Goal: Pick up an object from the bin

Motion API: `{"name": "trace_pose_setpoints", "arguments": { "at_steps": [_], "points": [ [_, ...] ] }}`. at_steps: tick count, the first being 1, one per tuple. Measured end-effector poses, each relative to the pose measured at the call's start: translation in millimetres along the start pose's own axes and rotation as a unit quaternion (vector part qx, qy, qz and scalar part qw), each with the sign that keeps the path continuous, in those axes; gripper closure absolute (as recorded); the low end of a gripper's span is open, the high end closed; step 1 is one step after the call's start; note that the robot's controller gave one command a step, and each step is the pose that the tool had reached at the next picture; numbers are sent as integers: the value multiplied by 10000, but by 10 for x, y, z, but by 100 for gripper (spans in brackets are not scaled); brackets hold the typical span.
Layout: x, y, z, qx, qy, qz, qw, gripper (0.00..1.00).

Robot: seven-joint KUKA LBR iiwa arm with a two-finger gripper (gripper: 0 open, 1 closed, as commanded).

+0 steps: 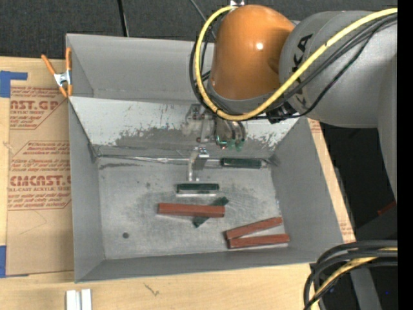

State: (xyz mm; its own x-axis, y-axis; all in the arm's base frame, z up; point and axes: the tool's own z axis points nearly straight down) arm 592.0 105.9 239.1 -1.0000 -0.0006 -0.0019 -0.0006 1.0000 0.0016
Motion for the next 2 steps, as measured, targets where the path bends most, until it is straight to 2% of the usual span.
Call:
{"name": "trace_pose_setpoints", "arguments": {
  "at_steps": [1,2],
  "points": [
    [128,-204,604,3,-23,-186,9998,0],
    [143,-106,1238,8,-16,-1052,9944,0]
  ]
}}
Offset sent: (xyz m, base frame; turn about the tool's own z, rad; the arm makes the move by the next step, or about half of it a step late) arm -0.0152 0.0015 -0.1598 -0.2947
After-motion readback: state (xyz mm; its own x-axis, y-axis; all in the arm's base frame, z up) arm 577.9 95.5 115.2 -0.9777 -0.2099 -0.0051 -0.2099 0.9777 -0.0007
